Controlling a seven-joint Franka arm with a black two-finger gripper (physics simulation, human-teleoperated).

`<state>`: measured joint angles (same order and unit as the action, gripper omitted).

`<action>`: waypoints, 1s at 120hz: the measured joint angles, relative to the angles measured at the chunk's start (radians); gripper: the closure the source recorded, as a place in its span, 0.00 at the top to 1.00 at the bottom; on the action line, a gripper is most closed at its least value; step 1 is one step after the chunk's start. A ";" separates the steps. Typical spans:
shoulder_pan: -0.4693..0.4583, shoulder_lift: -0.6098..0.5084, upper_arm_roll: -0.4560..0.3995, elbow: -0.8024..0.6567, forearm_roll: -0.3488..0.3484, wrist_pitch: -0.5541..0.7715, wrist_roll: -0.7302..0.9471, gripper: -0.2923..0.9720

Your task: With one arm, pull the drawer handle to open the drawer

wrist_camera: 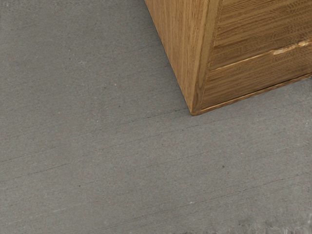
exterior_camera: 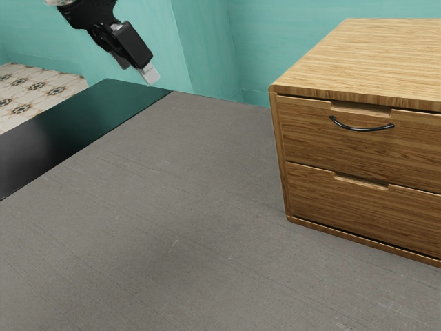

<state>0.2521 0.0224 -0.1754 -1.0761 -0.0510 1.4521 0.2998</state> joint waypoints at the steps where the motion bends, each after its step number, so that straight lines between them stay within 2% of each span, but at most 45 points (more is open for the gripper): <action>1: 0.004 0.001 -0.012 -0.001 0.000 -0.001 0.020 0.77; 8: -0.017 0.009 -0.057 -0.005 -0.038 -0.007 0.144 0.77; 18: -0.126 0.016 -0.080 -0.007 -0.071 0.000 0.282 0.77; 36: -0.329 0.067 -0.111 -0.015 -0.063 0.046 0.484 0.77; 53: -0.269 0.159 -0.123 -0.014 -0.034 0.144 0.630 0.77; 71: -0.346 0.207 -0.125 0.013 0.004 0.223 0.742 0.75; 83: -0.362 0.219 -0.123 0.014 0.020 0.254 0.798 0.75; 100: -0.403 0.247 -0.121 0.013 0.123 0.284 0.811 0.75; 112: -0.407 0.261 -0.119 0.009 0.158 0.305 0.803 0.75; 120: -0.405 0.260 -0.115 0.009 0.171 0.314 0.793 0.71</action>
<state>-0.1530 0.2823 -0.2903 -1.0671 0.1202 1.7660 1.0925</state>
